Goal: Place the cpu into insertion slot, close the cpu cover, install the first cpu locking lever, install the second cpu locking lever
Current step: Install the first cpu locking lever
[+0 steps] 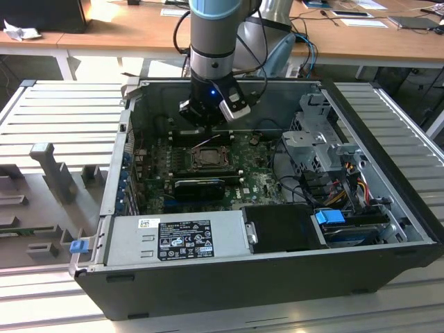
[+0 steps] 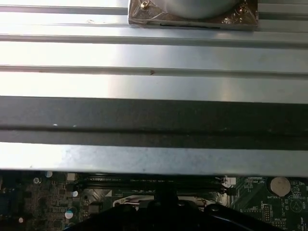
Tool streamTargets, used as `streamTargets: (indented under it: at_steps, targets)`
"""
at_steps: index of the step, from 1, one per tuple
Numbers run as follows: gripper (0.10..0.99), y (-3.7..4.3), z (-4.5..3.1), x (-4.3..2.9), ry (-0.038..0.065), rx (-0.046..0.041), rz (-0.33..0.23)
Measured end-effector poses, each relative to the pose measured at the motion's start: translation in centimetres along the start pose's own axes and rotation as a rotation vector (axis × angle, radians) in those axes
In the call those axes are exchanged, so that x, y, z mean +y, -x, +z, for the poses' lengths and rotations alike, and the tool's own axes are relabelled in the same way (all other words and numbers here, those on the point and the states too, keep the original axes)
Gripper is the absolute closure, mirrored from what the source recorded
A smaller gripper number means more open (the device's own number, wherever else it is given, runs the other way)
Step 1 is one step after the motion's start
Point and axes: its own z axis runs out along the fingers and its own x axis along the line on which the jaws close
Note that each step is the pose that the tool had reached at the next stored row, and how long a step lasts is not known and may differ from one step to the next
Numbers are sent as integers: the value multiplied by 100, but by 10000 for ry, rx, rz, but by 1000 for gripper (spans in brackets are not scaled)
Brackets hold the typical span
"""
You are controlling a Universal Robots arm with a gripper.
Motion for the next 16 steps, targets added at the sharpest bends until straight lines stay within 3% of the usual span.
streamTargets:
  at_steps: [8, 16]
  targets:
    - [980, 101, 80, -6, -1, 1, -1]
    - [980, 136, 116, -14, 0, 1, -2]
